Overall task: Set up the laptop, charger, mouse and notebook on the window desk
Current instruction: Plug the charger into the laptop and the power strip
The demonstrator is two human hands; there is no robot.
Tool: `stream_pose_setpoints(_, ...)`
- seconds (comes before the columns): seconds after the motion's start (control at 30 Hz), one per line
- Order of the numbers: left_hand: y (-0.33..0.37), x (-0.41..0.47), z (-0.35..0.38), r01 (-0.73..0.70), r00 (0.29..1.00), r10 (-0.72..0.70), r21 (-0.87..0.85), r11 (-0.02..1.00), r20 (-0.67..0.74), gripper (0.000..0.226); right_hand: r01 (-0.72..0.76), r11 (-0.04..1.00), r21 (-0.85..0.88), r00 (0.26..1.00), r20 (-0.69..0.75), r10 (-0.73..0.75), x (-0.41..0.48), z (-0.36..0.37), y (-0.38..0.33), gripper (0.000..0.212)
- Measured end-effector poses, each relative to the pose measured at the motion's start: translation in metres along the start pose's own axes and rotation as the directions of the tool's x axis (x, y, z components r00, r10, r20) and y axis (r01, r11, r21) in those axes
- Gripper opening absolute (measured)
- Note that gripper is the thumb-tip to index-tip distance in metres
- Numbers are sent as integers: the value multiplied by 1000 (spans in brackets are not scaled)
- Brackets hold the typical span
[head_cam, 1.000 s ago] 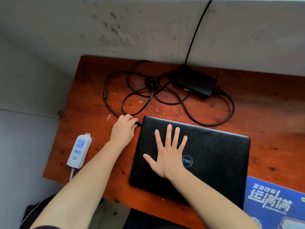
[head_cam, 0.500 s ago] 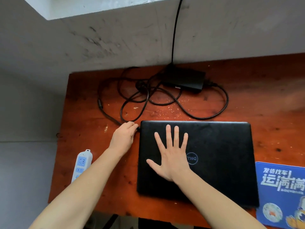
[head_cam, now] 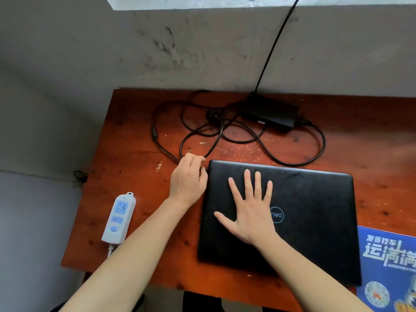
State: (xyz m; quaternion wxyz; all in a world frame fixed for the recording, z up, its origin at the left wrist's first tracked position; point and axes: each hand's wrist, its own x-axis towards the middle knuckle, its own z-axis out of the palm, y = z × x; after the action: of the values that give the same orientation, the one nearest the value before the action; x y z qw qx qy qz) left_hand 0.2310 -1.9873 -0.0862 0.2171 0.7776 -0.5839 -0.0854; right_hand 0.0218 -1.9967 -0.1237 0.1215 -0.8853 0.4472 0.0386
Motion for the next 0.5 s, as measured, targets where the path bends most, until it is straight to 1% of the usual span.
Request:
stream_pose_setpoints(0.1, -1, 13, -2, 44, 997, -47, -53, 998, -57, 25, 4, 1000, 3, 999, -37, -4, 2, 4, 1, 97)
stream_pose_setpoints(0.2, -9, 22, -3, 125, 988, -133, -98, 987, -83, 23, -1, 1000, 29, 998, -56, 3, 1, 5, 1, 92)
stream_pose_setpoints(0.23, -13, 21, -3, 157, 982, -167, -104, 982, -93, 22, -19, 998, 63, 998, -62, 23, 1, 4, 0, 86)
stream_pose_setpoints(0.3, -23, 14, -3, 204, 970, -214, -93, 974, -116, 22, -100, 975, 198, 987, -103, 122, 8, -4, -3, 68)
stream_pose_setpoints(0.33, -29, 7, -4, 222, 965, -230, -76, 972, -123, 23, -144, 948, 284, 974, -129, 187, 16, -10, -6, 62)
stream_pose_setpoints(0.4, -43, -11, -7, 258, 960, -257, -7, 966, -110, 27, -191, 866, 462, 947, -144, 286, 42, -27, -14, 63)
stream_pose_setpoints(0.43, -52, -22, -10, 278, 957, -272, 40, 960, -103, 30, -205, 803, 560, 939, -119, 323, 58, -36, -18, 66)
stream_pose_setpoints(0.5, -70, -45, -17, 327, 941, -311, 130, 936, -132, 37, -239, 616, 750, 922, -24, 387, 92, -53, -25, 74)
